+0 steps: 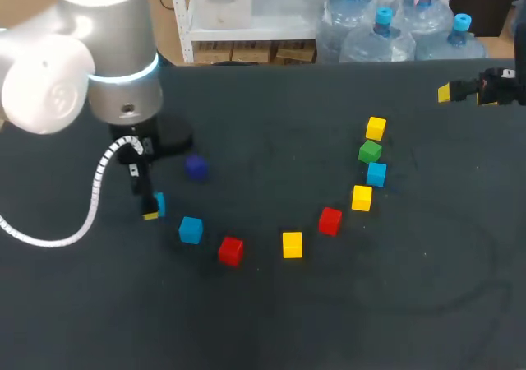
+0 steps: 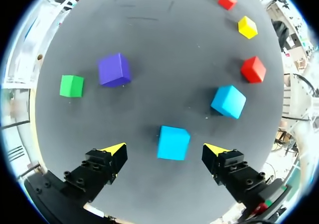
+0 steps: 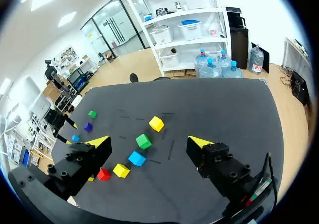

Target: Place the blue cubes, place green cubes on the blue cubes, place the yellow cubes on the green cubes, then place the red cubes on the yellow cubes, and place purple cube on the red cubes.

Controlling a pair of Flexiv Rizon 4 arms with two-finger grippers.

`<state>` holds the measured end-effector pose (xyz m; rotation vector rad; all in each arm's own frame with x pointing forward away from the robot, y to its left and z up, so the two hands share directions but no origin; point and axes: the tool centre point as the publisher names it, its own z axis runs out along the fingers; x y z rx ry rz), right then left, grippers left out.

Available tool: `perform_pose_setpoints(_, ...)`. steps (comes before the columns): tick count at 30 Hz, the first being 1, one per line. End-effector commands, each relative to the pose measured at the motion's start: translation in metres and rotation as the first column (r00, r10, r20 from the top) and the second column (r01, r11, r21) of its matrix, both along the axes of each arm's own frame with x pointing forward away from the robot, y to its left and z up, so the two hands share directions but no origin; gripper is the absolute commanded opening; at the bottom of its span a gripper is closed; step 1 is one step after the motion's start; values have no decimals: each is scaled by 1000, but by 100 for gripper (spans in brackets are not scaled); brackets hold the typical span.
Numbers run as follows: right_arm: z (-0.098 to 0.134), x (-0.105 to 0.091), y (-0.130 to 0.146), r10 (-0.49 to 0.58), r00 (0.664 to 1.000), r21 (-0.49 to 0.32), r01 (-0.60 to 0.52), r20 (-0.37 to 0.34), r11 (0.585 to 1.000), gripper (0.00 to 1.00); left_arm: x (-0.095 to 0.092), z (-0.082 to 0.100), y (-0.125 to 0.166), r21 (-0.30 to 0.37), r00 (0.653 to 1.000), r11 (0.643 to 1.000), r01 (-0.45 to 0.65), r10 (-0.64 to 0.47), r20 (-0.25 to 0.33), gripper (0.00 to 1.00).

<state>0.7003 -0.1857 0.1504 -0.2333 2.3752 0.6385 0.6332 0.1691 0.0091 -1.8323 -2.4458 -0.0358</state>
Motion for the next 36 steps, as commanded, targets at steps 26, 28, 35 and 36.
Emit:
perform_pose_setpoints(26,0,0,1,-3,1000,-2,3,1,1000,100,1,-14,-3,-8,1000,1000,-15,16,15,100)
perform_pose_setpoints(28,0,0,1,-3,1000,-2,3,1,1000,100,0,-16,-3,-11,1000,1000,-16,16,13,100)
perform_pose_setpoints(35,0,0,1,-3,1000,-2,3,1,1000,100,-3,-17,-1,-16,1000,1000,-19,20,24,53)
perform_pose_setpoints(36,0,0,1,-3,1000,-2,3,1,1000,100,-3,-17,-1,-16,999,1000,-19,20,25,35)
